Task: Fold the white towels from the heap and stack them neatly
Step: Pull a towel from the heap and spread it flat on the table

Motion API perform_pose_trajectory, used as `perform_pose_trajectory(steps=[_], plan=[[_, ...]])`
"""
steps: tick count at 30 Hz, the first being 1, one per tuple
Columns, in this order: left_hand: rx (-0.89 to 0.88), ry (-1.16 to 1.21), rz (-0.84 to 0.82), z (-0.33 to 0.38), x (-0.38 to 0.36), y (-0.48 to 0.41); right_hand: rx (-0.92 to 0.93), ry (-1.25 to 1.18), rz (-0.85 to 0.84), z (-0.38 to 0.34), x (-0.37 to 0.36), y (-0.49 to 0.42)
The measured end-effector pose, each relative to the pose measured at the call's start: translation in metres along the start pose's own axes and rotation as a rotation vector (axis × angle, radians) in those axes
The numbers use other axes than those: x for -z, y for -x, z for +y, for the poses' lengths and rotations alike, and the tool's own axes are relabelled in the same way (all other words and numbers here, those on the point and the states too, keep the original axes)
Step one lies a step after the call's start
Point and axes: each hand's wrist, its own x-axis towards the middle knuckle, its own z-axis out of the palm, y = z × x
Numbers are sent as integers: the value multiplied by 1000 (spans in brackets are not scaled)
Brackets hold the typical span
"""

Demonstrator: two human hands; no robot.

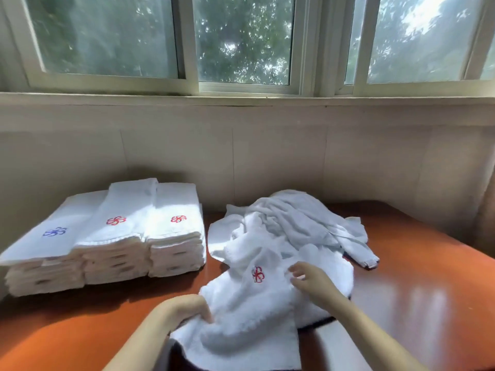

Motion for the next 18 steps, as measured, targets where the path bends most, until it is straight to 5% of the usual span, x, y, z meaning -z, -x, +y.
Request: perform_pose_trajectory(steps=[5, 8, 13, 18], plan=[[-10, -357, 426, -48, 33, 16, -108, 112, -112, -15, -65, 22], [-177, -597, 619, -61, 27, 25, -93, 88, -112, -36, -91, 32], [-740, -695, 492, -61, -19, 38, -105, -448, 24, -66, -111, 53], [-786, -263, 278, -46, -55, 52, 132, -500, -77, -103, -107, 65]])
